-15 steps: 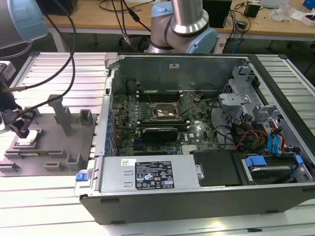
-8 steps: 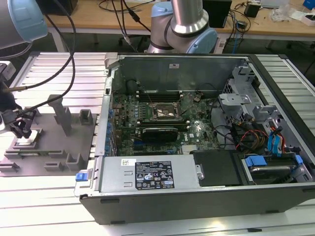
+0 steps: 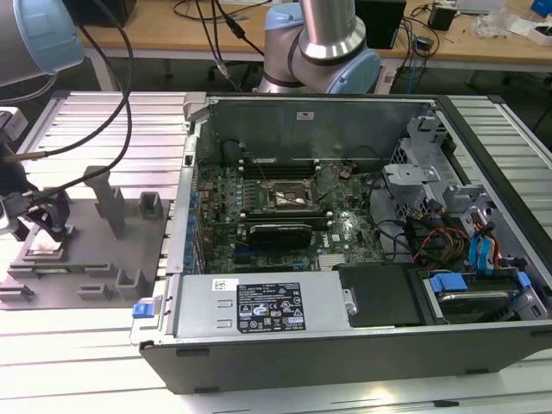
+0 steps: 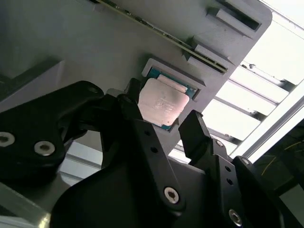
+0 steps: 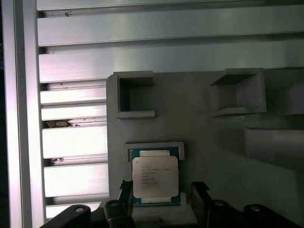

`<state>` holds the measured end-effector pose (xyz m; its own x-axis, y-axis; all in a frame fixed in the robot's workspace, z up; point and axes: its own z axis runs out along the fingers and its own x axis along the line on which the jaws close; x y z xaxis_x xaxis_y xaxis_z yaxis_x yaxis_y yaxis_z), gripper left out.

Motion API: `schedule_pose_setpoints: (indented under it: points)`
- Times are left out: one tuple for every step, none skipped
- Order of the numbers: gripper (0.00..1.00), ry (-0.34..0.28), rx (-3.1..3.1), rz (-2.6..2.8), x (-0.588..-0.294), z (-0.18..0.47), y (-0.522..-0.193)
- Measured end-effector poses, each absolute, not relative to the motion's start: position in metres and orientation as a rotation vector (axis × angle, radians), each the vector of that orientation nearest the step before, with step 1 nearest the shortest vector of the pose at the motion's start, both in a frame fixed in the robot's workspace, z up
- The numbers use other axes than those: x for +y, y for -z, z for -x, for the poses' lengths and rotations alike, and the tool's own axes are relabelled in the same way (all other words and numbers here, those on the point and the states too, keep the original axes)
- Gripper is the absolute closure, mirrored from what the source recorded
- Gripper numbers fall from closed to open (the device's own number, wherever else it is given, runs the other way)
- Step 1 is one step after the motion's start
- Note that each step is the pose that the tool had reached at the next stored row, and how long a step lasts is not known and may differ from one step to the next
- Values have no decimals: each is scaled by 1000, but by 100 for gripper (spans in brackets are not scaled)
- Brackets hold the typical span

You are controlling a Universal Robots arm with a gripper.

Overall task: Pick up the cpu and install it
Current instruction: 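Pick up the cpu and move it towards the insertion slot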

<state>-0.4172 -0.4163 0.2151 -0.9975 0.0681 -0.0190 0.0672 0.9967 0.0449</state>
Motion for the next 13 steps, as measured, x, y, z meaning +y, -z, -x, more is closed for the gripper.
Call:
schedule_pose_setpoints:
  points:
    - [40,-69,3118,-106,-416,417,-215]
    - [40,-69,3118,-102,-416,417,-214]
    - [40,-70,3120,-62,-416,416,-212]
    - [40,-70,3121,-41,-416,416,-212]
    - [40,-70,3122,-20,-416,416,-210]
    - [40,-70,3122,8,-416,416,-208]
    - [40,-70,3122,17,-415,416,-206]
    - [40,-70,3122,22,-415,416,-205]
    - [40,-72,3122,23,-415,416,-203]
    - [40,-73,3122,23,-415,416,-202]
    - [40,-74,3122,22,-415,416,-201]
    - [40,-74,3122,19,-415,416,-200]
    - [40,-74,3122,9,-415,416,-199]
